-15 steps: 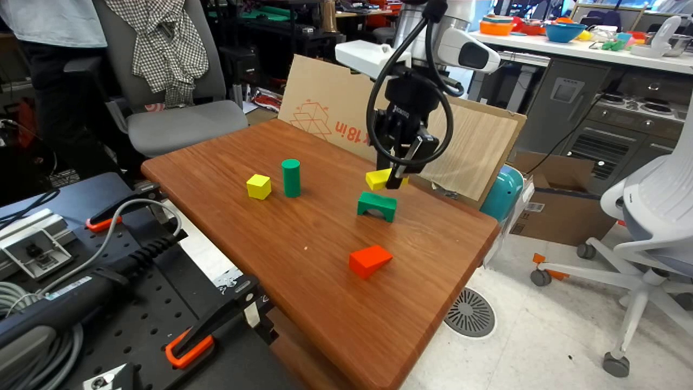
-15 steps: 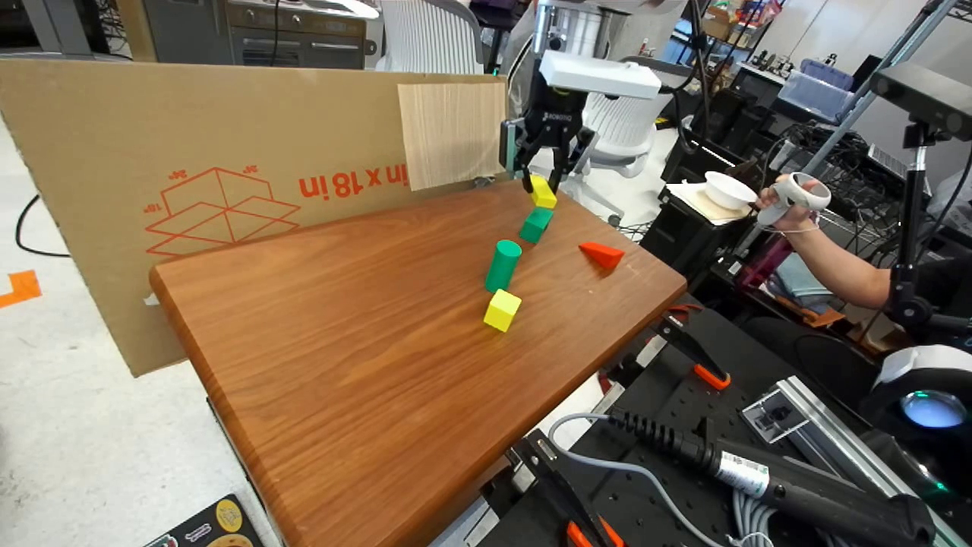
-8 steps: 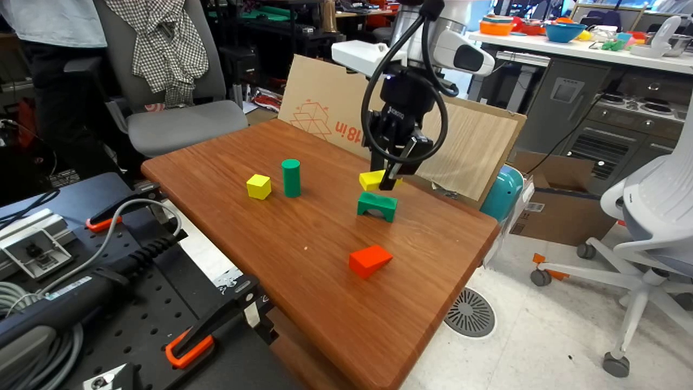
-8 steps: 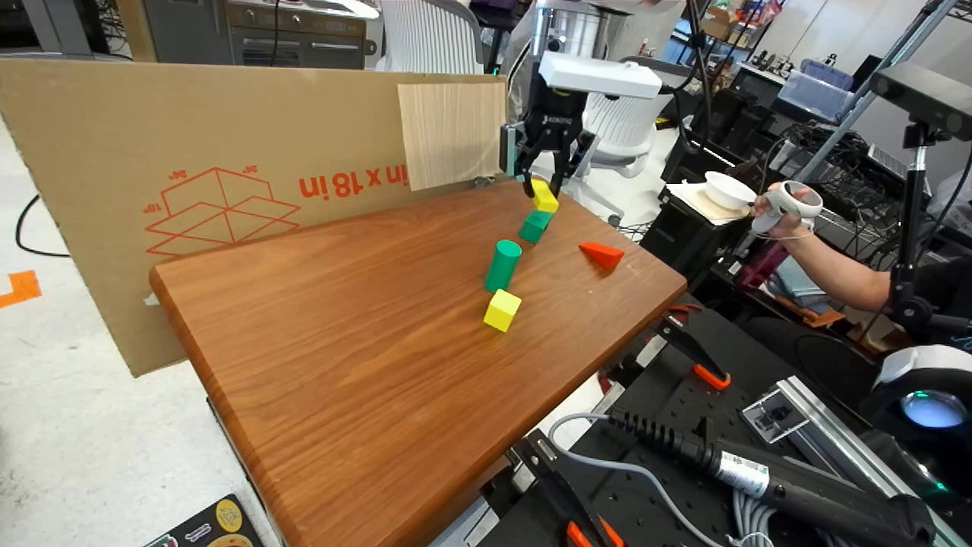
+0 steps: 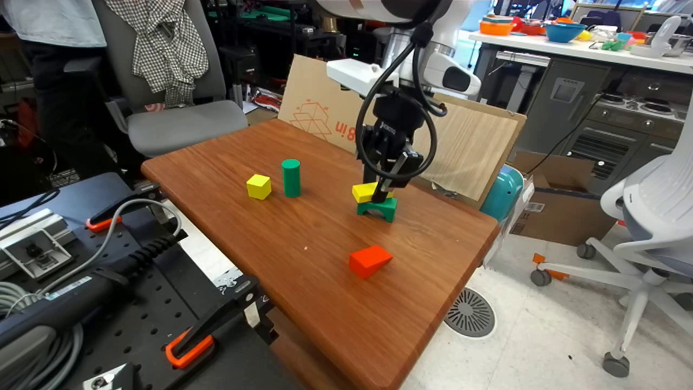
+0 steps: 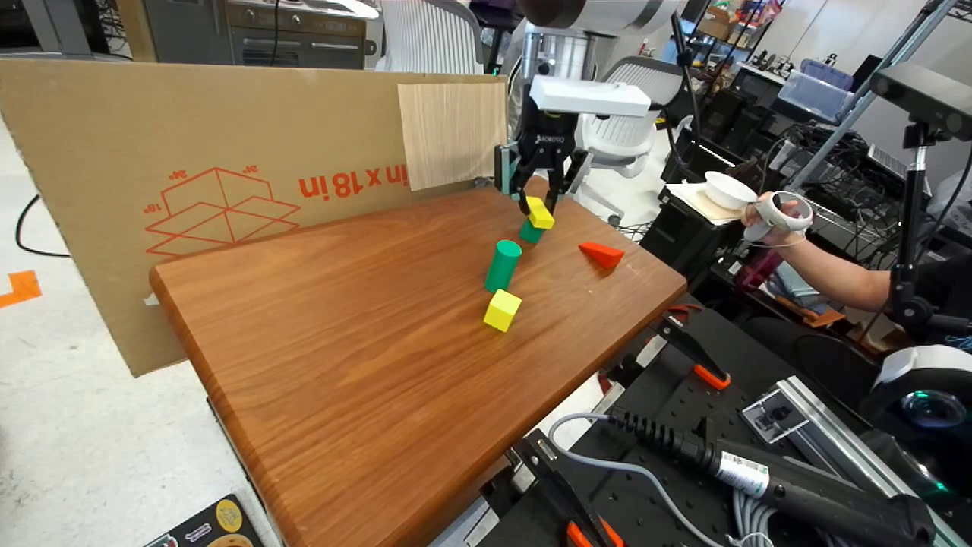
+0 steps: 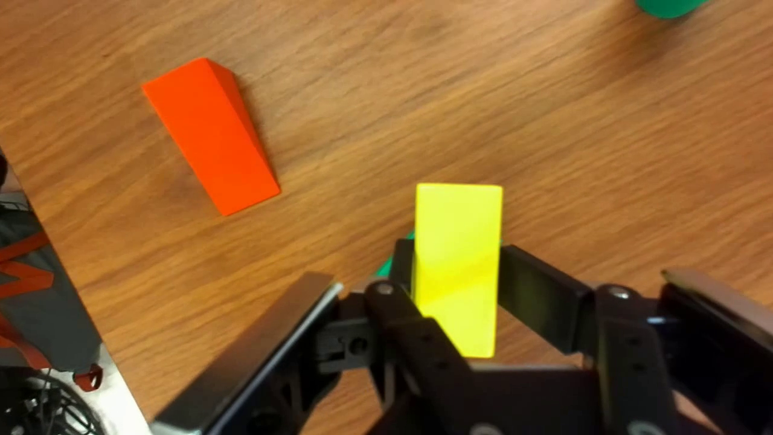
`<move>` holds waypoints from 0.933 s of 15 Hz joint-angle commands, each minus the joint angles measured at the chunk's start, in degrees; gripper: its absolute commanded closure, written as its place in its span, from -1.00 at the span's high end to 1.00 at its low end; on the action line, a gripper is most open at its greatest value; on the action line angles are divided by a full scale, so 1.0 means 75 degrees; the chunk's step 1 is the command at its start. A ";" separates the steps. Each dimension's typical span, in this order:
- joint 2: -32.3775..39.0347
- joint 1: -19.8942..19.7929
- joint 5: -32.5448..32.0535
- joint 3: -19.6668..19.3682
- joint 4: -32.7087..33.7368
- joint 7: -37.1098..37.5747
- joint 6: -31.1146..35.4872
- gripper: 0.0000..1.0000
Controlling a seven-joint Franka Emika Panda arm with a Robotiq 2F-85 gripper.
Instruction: Place the rectangular yellow block on the rectangular green block
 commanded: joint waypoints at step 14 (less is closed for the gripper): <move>-0.2661 0.0287 -0.0037 0.0178 -0.2172 -0.0548 0.0583 1.00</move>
